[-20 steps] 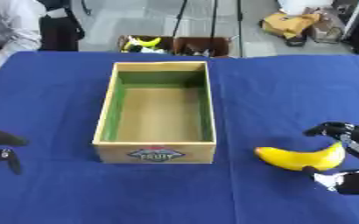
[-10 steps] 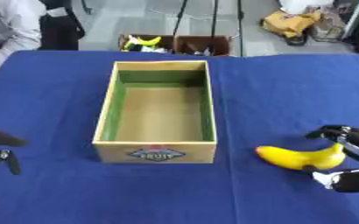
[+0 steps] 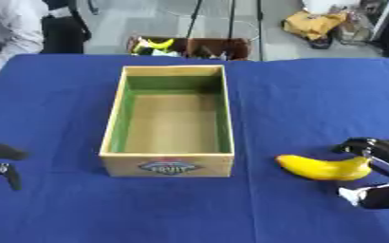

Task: Pick up objects on the table and place them in the box.

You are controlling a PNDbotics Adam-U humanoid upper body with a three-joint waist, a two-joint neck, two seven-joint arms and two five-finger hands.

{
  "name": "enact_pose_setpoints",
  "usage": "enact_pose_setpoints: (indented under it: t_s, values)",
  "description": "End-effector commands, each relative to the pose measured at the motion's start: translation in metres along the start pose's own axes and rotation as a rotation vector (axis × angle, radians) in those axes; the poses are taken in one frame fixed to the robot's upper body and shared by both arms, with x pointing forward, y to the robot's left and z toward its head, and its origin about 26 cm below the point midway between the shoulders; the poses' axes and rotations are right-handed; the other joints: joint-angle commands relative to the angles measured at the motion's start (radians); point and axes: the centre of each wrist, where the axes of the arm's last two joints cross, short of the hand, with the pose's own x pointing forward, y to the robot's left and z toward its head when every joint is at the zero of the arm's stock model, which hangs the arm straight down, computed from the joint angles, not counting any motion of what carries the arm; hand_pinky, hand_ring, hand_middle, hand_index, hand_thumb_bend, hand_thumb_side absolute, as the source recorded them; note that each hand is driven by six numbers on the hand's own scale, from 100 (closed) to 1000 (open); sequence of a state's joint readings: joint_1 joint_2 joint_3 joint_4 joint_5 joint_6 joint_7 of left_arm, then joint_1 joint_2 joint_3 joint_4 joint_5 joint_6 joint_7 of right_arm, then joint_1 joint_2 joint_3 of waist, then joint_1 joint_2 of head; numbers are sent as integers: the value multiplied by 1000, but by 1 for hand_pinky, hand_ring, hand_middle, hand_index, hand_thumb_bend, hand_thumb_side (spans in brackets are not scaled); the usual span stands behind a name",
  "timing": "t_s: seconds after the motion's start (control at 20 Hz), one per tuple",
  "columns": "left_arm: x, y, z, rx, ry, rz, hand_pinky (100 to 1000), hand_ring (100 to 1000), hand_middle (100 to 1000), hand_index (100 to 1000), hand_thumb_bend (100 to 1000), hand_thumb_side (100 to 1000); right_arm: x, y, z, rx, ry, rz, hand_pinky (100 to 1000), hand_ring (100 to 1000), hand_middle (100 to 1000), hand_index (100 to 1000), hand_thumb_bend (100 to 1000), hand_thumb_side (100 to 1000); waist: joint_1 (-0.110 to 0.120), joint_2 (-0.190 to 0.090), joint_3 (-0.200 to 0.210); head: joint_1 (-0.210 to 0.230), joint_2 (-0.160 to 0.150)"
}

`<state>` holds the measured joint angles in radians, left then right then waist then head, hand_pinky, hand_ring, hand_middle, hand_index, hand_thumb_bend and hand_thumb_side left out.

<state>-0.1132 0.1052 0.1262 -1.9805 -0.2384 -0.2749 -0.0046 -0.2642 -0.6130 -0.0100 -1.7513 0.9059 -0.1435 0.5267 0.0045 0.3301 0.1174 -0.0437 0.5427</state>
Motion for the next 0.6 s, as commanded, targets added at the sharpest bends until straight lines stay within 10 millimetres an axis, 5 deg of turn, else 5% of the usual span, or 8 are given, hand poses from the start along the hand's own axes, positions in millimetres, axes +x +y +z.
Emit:
enact_pose_setpoints:
  t_s: [0.05,0.6]
  values:
    - [6,1,-4,-7,-26,-5,247,576,480,575,100,944,-5,-15,5,-3,-8,98,845,891,737,854,225,520,-2,-16,1,-3,-11]
    - [5,1,-3,-15,-23,-5,247,578,480,575,100,948,-9,-33,7,4,-35,216,832,886,762,833,198,558,-6,-19,1,-5,-9]
